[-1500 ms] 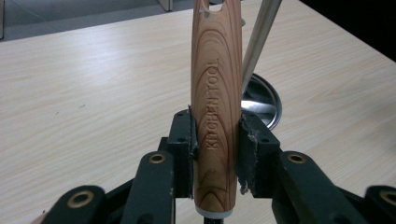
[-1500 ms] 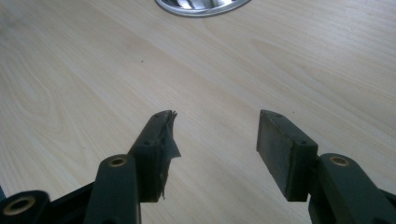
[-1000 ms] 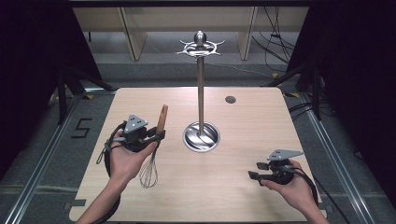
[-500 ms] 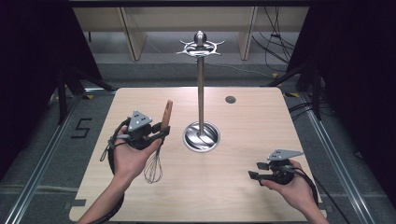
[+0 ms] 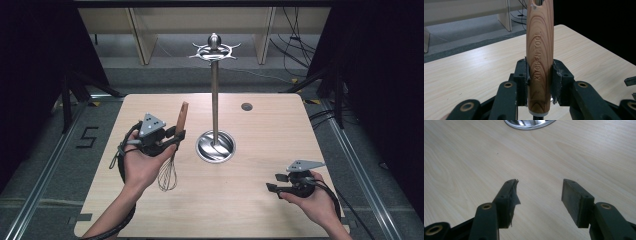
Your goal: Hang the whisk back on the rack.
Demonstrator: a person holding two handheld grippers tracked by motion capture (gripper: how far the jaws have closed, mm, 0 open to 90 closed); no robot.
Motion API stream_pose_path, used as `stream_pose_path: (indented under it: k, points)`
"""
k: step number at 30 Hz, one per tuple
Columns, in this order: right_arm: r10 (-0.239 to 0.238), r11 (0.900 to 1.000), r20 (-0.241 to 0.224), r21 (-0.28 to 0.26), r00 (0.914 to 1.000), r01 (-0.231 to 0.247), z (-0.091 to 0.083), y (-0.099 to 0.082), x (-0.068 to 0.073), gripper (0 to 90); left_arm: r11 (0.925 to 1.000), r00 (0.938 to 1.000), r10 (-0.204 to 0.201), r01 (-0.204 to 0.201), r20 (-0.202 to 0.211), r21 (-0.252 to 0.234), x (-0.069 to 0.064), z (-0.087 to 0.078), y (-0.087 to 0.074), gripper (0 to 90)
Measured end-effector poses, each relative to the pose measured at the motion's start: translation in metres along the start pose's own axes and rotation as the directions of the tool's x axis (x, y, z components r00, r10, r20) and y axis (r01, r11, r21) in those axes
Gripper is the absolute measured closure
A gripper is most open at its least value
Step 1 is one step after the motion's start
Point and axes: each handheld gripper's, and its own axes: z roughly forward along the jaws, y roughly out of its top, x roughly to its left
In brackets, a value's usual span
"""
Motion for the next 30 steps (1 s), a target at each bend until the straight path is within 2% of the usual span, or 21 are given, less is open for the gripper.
stream_pose_path:
  k: [3, 4, 5, 7, 9, 11, 16, 19, 23, 25, 26, 27, 28, 29, 30]
  points:
    - [0.000, 1.0000, 0.000, 0.000, 1.0000, 0.000, 0.000, 0.000, 0.000, 46.6, 1.0000, 1.0000, 0.000, 0.000, 0.000, -0.007, -0.002, 0.000, 0.002, 67.9]
    - [-0.013, 0.9999, 0.004, -0.008, 0.9999, 0.013, 0.001, 0.000, -0.001, 46.6, 1.0000, 1.0000, 0.005, -0.005, 0.002, -0.009, -0.002, 0.000, 0.003, 67.9]
    - [0.002, 1.0000, -0.001, 0.000, 1.0000, -0.002, 0.000, 0.000, 0.000, 46.5, 0.9999, 1.0000, 0.005, -0.005, 0.002, -0.011, -0.002, -0.001, 0.003, 67.9]
    - [0.002, 1.0000, -0.002, -0.002, 1.0000, -0.002, 0.000, 0.000, 0.000, 46.5, 0.9999, 1.0000, 0.007, -0.007, 0.001, -0.012, -0.003, -0.001, 0.004, 67.9]
    - [-0.024, 0.9996, 0.007, -0.015, 0.9997, 0.024, 0.001, 0.000, -0.002, 46.5, 0.9999, 1.0000, 0.004, -0.004, 0.001, -0.014, -0.003, -0.001, 0.005, 67.9]
    - [-0.027, 0.9996, -0.002, -0.003, 0.9996, 0.027, 0.000, 0.001, -0.003, 46.5, 0.9998, 1.0000, 0.002, -0.002, 0.000, -0.019, -0.003, -0.001, 0.005, 67.9]
    - [-0.020, 0.9997, 0.005, -0.011, 0.9998, 0.020, 0.001, 0.000, -0.002, 46.5, 0.9995, 1.0000, 0.000, 0.000, -0.003, -0.031, -0.004, -0.002, 0.007, 67.9]
    - [-0.035, 0.9992, 0.007, -0.020, 0.9994, 0.035, 0.001, 0.000, -0.003, 46.5, 0.9990, 1.0000, -0.002, 0.001, -0.007, -0.045, -0.005, -0.002, 0.009, 67.9]
    - [-0.027, 0.9996, 0.004, -0.002, 0.9996, 0.027, 0.000, 0.001, -0.002, 46.5, 0.9981, 0.9998, 0.011, -0.012, -0.016, -0.061, -0.008, -0.003, 0.013, 67.9]
    - [-0.042, 0.9989, 0.010, -0.021, 0.9991, 0.042, 0.001, 0.001, -0.003, 46.5, 0.9977, 0.9999, 0.010, -0.011, -0.014, -0.068, -0.009, -0.003, 0.015, 67.9]
    - [-0.024, 0.9997, 0.004, -0.002, 0.9997, 0.024, 0.000, 0.001, -0.002, 46.5, 0.9975, 0.9999, 0.010, -0.011, -0.014, -0.070, -0.010, -0.003, 0.015, 67.9]
    - [-0.007, 0.9993, -0.004, -0.038, 1.0000, 0.007, 0.002, 0.000, -0.001, 46.5, 0.9973, 0.9999, 0.009, -0.010, -0.014, -0.072, -0.011, -0.003, 0.016, 67.9]
    - [-0.032, 0.9987, 0.006, -0.039, 0.9995, 0.032, 0.002, 0.000, -0.003, 46.5, 0.9971, 0.9999, 0.009, -0.010, -0.013, -0.076, -0.011, -0.003, 0.017, 67.9]
    - [-0.043, 0.9990, 0.012, -0.011, 0.9990, 0.043, -0.001, 0.001, -0.004, 46.5, 0.9969, 0.9999, 0.009, -0.010, -0.013, -0.078, -0.012, -0.003, 0.017, 67.9]
    - [-0.044, 0.9990, 0.012, -0.012, 0.9990, 0.044, -0.001, 0.001, -0.004, 46.5, 0.9967, 0.9999, 0.007, -0.008, -0.014, -0.081, -0.012, -0.003, 0.018, 67.9]
